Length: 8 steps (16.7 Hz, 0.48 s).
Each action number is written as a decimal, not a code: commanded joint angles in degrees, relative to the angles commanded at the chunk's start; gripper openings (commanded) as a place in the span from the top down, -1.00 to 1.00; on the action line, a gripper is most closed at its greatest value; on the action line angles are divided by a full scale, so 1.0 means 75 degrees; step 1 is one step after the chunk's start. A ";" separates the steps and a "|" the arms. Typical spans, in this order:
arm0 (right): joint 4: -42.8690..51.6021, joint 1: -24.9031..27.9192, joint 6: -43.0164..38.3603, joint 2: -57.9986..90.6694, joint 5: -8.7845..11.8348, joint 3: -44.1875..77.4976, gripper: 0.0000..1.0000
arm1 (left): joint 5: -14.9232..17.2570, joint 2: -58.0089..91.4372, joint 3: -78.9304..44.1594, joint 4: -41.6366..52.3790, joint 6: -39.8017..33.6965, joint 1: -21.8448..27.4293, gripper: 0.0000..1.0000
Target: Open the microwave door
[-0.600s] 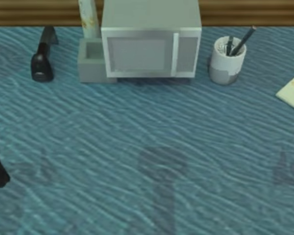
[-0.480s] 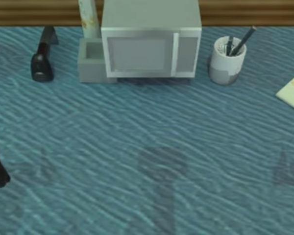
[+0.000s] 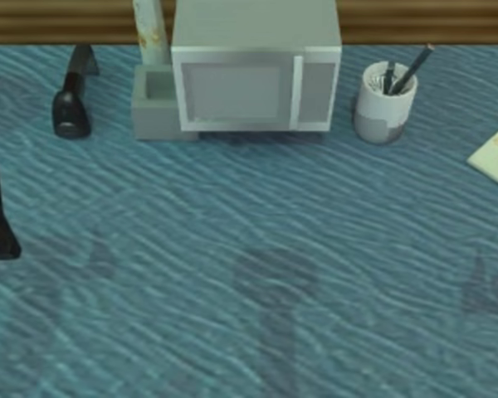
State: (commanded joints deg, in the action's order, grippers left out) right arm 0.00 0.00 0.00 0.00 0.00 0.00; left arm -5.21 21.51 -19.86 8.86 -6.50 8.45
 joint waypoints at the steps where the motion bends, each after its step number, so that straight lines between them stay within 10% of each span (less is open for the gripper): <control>1: 0.0000 0.0000 0.0000 0.0000 0.0000 0.0000 -1.00 | -0.0146 0.0710 -0.0630 0.0226 -0.0203 0.0239 -1.00; 8: 0.0000 0.0000 0.0000 0.0000 0.0000 0.0000 -1.00 | -0.1253 0.6690 -0.5854 0.1800 -0.1896 0.2117 -1.00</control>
State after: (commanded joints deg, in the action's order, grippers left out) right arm 0.00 0.00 0.00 0.00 0.00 0.00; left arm -14.61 71.68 -63.76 22.36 -20.71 24.33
